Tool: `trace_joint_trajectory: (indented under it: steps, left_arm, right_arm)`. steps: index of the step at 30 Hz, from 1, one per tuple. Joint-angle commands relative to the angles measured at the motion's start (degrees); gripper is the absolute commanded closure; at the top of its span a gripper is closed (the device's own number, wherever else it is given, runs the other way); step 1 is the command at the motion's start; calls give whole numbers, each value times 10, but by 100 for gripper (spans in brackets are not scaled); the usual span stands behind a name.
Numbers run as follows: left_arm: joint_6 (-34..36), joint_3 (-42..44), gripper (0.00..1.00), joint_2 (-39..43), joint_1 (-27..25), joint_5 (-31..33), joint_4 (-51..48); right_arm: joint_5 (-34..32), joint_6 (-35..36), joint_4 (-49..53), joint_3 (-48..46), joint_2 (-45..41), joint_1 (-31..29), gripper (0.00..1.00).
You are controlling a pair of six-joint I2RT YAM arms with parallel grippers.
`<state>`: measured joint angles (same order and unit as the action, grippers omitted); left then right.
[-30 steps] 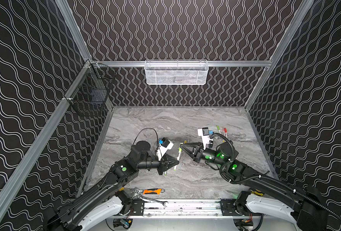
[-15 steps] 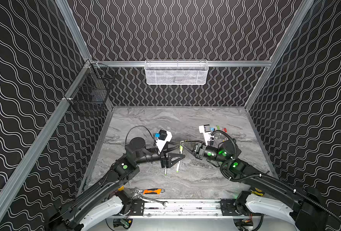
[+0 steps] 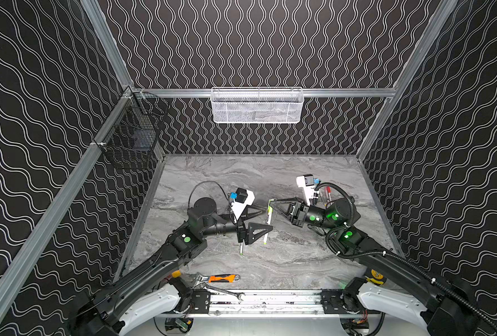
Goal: Insert the pens into the pen caps
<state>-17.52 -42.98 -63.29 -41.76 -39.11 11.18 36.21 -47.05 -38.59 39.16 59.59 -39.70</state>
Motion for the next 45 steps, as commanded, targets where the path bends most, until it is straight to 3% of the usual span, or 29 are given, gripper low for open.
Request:
trace_joint_trajectory:
  steps: [1, 4, 6, 11, 19, 25, 28, 33, 39, 41, 45]
  left_arm:
    - [8, -11, 34, -16, -2, -48, 8]
    - [1, -11, 51, -27, -3, -72, 22]
    - [-4, -10, 69, -30, -4, -79, 32]
    - [-8, -10, 100, -34, -4, -92, 47]
    - [7, -22, 100, -28, -4, -39, 56]
    - [-13, -45, 100, -51, -3, -48, 96]
    - [-9, -49, 100, -48, -3, -23, 99]
    - [6, -53, 100, -36, -4, 8, 97]
    - [-8, -49, 100, -40, -4, 2, 110]
    - [-11, -47, 85, -39, -3, -1, 111]
    - [-5, -46, 38, -27, -3, -5, 81]
  right_arm:
    - [33, 23, -63, -4, -8, -1, 96]
    - [37, 42, -60, -5, -12, 0, 96]
    - [32, 51, -52, -6, -16, 0, 96]
    - [41, 54, -45, -8, -18, 0, 96]
    - [13, 61, 49, -37, -32, -20, 97]
    - [-75, 153, 173, -61, -62, -76, 99]
    - [-109, 180, 228, -71, -66, -91, 100]
    - [-144, 151, 265, -78, -58, -95, 100]
    - [-153, 112, 220, -68, -58, -96, 100]
    - [-172, 111, 232, -45, -55, -96, 100]
    - [-243, 112, 288, 6, -53, -77, 100]
